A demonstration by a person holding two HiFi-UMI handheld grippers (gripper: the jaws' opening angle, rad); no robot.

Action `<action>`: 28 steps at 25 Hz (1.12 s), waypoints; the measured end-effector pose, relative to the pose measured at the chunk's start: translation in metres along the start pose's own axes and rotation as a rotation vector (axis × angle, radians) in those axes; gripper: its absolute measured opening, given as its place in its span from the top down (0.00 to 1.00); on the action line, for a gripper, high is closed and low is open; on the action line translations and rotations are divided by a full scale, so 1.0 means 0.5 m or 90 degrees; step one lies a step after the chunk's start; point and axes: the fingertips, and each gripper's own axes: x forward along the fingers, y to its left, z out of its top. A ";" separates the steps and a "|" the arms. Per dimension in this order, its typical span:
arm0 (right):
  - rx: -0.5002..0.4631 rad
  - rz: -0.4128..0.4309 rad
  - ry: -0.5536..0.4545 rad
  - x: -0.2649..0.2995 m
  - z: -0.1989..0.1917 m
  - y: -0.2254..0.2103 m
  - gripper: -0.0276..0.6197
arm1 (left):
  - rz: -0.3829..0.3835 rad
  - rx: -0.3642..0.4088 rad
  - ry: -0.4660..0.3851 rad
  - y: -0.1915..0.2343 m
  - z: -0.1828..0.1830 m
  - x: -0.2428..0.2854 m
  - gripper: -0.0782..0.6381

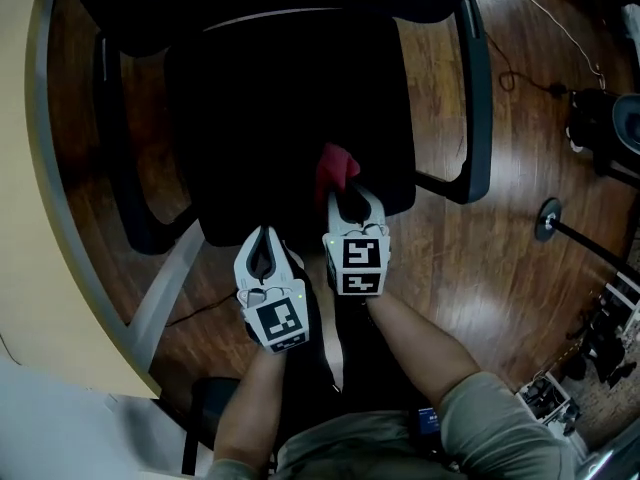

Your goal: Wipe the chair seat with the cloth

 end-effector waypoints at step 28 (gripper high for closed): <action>-0.227 0.229 0.083 0.041 -0.167 0.470 0.85 | 0.118 -0.089 0.060 0.294 -0.204 -0.110 0.88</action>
